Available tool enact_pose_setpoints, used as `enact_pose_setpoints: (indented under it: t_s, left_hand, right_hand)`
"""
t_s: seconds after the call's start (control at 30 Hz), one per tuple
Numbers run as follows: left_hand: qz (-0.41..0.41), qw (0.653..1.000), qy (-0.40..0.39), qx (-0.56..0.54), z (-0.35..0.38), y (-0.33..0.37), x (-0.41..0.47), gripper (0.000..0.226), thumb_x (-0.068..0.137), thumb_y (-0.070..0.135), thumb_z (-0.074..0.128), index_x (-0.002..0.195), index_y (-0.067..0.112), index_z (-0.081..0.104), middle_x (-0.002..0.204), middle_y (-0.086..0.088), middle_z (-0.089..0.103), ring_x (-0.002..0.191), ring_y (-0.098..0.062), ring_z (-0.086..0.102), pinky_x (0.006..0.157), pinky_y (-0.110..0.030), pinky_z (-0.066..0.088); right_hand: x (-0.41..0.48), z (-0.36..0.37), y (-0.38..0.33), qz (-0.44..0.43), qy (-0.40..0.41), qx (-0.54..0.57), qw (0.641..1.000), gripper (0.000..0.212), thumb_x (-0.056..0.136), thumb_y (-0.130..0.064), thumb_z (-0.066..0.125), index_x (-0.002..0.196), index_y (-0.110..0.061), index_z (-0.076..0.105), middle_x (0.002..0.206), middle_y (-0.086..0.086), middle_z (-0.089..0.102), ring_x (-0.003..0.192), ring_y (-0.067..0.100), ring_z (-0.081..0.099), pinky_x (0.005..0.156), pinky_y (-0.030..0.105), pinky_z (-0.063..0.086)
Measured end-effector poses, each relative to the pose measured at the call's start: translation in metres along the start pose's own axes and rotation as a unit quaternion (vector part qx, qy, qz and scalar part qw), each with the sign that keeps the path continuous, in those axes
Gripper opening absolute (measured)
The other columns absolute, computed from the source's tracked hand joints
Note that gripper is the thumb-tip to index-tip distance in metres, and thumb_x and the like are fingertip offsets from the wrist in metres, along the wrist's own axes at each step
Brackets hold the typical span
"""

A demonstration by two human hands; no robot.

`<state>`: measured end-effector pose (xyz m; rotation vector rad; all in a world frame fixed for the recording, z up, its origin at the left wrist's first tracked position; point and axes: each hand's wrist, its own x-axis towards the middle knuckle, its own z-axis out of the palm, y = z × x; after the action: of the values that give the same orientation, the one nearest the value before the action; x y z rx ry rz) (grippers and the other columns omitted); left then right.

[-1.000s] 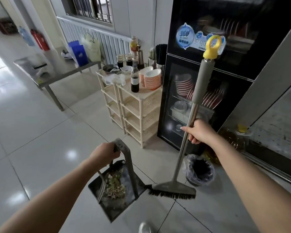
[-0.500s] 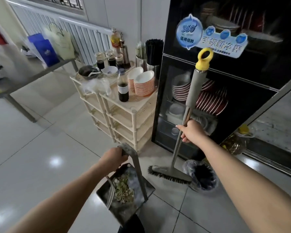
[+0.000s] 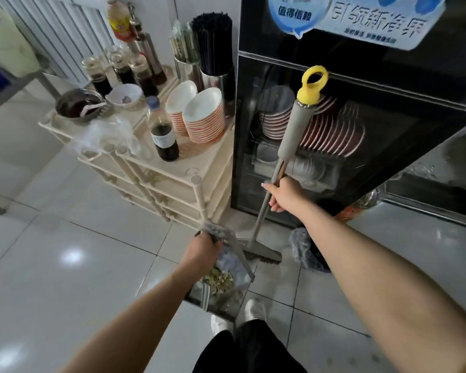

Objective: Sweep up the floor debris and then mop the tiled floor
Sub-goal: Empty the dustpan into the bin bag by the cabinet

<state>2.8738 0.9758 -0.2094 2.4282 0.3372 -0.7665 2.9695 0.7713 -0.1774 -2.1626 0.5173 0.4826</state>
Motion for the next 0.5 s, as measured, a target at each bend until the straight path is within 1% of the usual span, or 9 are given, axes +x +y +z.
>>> enact_pose_setpoints:
  t_s: [0.07,0.2,0.3,0.37,0.43,0.5]
  left_hand:
    - [-0.026,0.999,-0.011,-0.024,0.007,0.003,0.013,0.026,0.093,0.024,0.047,0.068,0.019,0.041,0.063,0.002,0.049,0.051,-0.008,0.047,0.041,-0.020,0.035]
    - [-0.052,0.996,-0.029,-0.061,0.013,0.011,0.038,0.020,0.093,0.027,0.047,0.075,0.018,0.045,0.067,-0.002,0.056,0.055,-0.016,0.055,0.048,-0.025,0.044]
    - [-0.053,0.997,-0.040,-0.045,0.016,0.014,0.054,0.019,0.093,0.028,0.047,0.078,0.016,0.048,0.066,-0.001,0.055,0.055,-0.016,0.054,0.047,-0.025,0.042]
    - [-0.049,0.997,-0.048,-0.029,0.017,0.015,0.063,0.019,0.093,0.027,0.047,0.079,0.014,0.048,0.066,-0.002,0.055,0.056,-0.017,0.054,0.047,-0.024,0.040]
    - [-0.042,0.997,-0.062,-0.025,0.018,0.016,0.071,0.019,0.093,0.026,0.046,0.080,0.012,0.049,0.066,-0.003,0.055,0.054,-0.015,0.053,0.046,-0.024,0.041]
    - [-0.039,0.996,-0.077,-0.028,0.018,0.017,0.076,0.020,0.093,0.026,0.046,0.080,0.012,0.050,0.070,-0.006,0.058,0.058,-0.019,0.058,0.053,-0.028,0.047]
  right_hand:
    - [0.016,0.006,-0.002,0.012,-0.009,0.003,1.000,0.028,0.094,-0.034,0.053,0.100,-0.007,0.053,0.062,0.009,0.062,0.044,0.017,0.058,0.040,0.022,0.049]
    - [0.051,0.019,-0.001,0.019,-0.033,-0.012,0.999,0.028,0.095,-0.036,0.050,0.093,-0.008,0.050,0.058,0.008,0.058,0.042,0.017,0.052,0.034,0.019,0.044]
    - [0.076,0.032,0.003,0.029,-0.049,-0.013,0.998,0.030,0.095,-0.037,0.050,0.088,-0.008,0.049,0.056,0.009,0.056,0.040,0.018,0.050,0.036,0.021,0.042]
    - [0.090,0.042,0.007,0.032,-0.043,-0.014,0.998,0.031,0.094,-0.038,0.052,0.082,-0.009,0.049,0.055,0.008,0.056,0.036,0.016,0.050,0.034,0.019,0.039]
    - [0.105,0.051,0.011,0.040,-0.021,0.003,0.999,0.032,0.093,-0.038,0.054,0.073,-0.015,0.045,0.055,0.006,0.054,0.033,0.013,0.049,0.032,0.016,0.037]
    - [0.117,0.056,0.015,0.059,-0.014,0.016,0.998,0.034,0.092,-0.037,0.055,0.068,-0.018,0.041,0.055,0.007,0.053,0.034,0.015,0.050,0.032,0.018,0.037]
